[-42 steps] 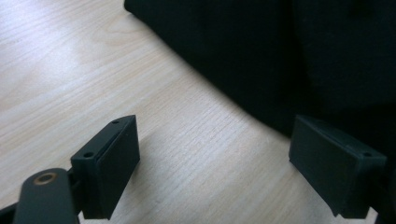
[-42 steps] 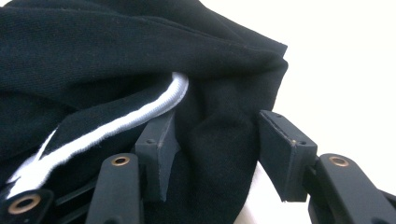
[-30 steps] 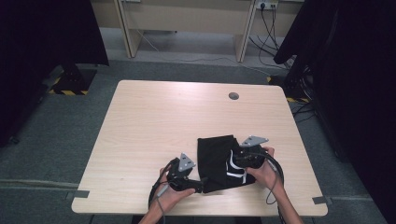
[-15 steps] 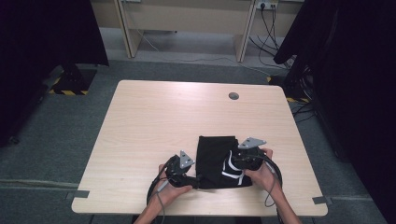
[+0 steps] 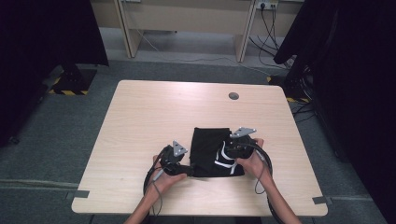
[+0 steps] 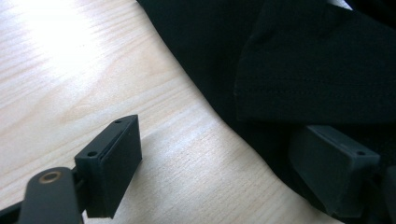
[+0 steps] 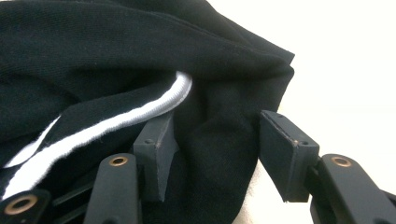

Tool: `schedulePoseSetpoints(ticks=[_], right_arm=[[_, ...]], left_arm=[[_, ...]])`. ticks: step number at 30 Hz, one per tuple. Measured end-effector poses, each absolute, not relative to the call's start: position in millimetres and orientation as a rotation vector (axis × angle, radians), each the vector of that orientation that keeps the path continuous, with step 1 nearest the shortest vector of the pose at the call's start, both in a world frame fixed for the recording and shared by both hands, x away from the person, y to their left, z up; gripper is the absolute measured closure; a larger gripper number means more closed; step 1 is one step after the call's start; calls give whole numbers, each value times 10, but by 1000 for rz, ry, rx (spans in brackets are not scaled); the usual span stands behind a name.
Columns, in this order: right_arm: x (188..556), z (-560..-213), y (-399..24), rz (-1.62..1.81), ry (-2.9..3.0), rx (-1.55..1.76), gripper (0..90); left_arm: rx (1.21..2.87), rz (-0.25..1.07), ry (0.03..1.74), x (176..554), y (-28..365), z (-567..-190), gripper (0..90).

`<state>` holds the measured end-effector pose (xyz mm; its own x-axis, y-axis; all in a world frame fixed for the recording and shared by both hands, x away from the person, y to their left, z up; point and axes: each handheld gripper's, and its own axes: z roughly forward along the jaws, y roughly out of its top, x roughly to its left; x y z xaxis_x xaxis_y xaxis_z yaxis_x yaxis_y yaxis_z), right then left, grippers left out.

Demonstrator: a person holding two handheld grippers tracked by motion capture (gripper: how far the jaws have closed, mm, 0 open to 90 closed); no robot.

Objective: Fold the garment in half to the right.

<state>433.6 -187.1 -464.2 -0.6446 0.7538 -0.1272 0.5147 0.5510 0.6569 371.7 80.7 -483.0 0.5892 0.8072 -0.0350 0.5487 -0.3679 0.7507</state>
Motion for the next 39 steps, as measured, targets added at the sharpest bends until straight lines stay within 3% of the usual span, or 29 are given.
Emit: schedulePoseSetpoints(ticks=[4, 10, 16, 28, 39], right_arm=[[4327, -4597, -1897, 821, 2414, 1038, 425], [4183, -4347, -1952, 927, 2394, 987, 428], [4007, -4185, -1719, 1028, 2451, 856, 426], [3916, -4323, -1132, 1019, 2597, 681, 421], [3950, -4452, -830, 986, 2671, 622, 445]], left_arm=[[2049, 400, 1064, 3651, 844, -4820, 182], [1996, 411, 1004, 3428, 944, -4740, 122], [2054, 459, 1022, 3308, 1149, -4776, 103], [2068, 483, 1198, 3360, 1519, -4862, 0], [2065, 490, 1205, 3370, 1522, -4865, 0]])
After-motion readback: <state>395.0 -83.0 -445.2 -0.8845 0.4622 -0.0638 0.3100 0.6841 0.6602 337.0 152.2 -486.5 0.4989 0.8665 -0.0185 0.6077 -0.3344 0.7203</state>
